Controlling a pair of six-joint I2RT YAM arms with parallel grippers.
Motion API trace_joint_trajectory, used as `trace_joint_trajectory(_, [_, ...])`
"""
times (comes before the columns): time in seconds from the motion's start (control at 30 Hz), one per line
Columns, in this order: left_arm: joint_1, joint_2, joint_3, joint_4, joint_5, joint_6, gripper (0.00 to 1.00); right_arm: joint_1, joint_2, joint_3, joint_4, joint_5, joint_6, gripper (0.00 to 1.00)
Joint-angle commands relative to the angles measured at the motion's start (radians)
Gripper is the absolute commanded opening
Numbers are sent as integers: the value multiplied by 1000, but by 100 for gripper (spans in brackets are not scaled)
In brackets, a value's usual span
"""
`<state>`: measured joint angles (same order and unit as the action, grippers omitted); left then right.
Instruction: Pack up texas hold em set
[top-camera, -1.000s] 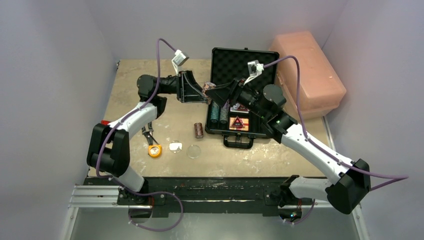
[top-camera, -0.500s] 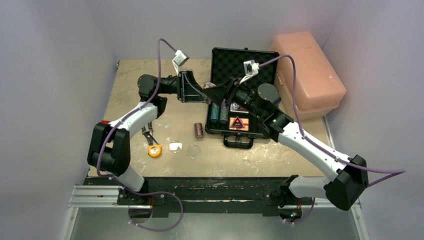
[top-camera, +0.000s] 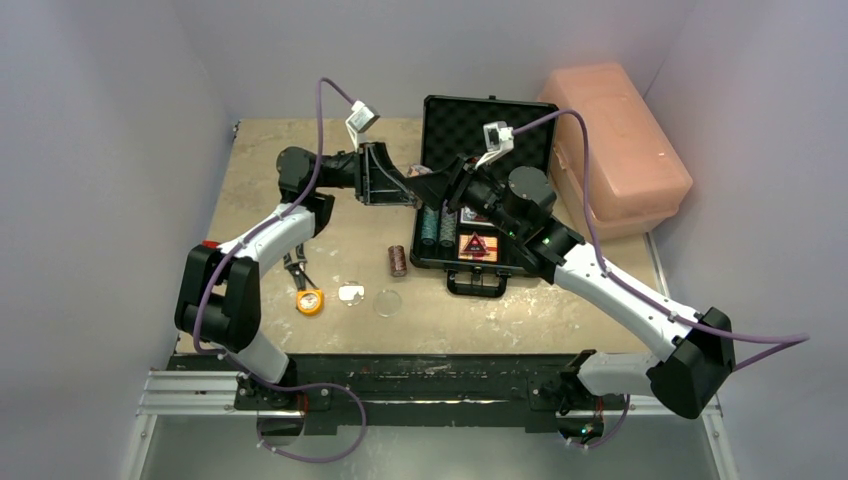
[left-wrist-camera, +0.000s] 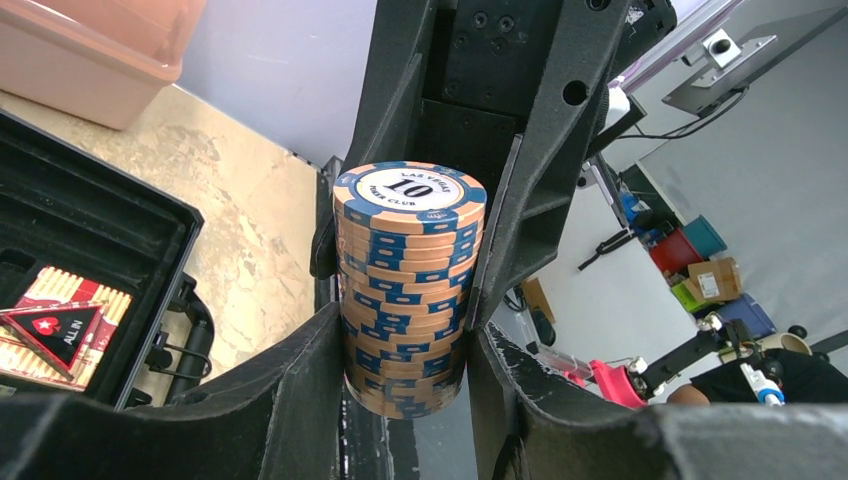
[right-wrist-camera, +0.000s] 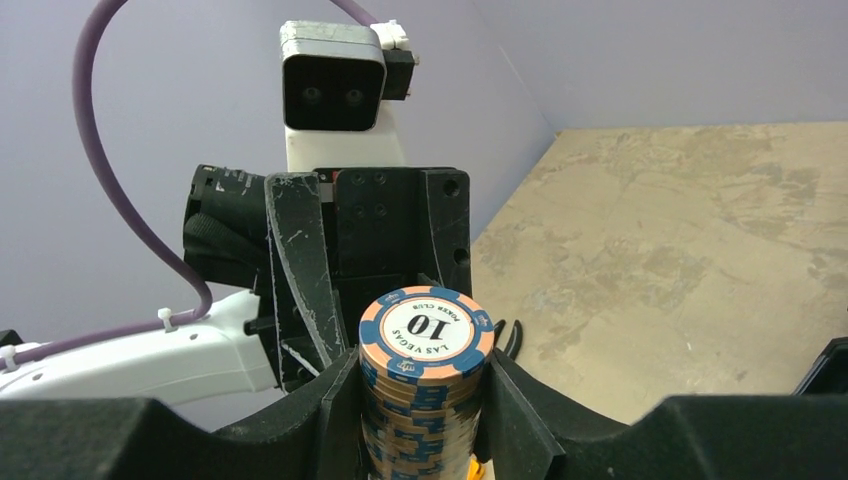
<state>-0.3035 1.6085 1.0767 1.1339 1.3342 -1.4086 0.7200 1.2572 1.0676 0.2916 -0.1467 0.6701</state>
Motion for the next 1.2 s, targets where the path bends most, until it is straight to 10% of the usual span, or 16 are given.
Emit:
trace_joint_trajectory(0.0, [-1,-7,28,24,-26,44,0,7,-2,45,-15,40,-23,41])
trace_joint_trajectory(0.4, [8,-17,34,-156,-40,149,1,7,-15,29,-28,54,-17,0])
trace_joint_trajectory(0.9, [26,-72,52,-598,-101,461,95,7,-44,36,-54,90,-30,0])
trace_joint_trajectory(1.17, [27,-84,94,-830,-141,619,100,7,-69,77,-162,165,-69,0])
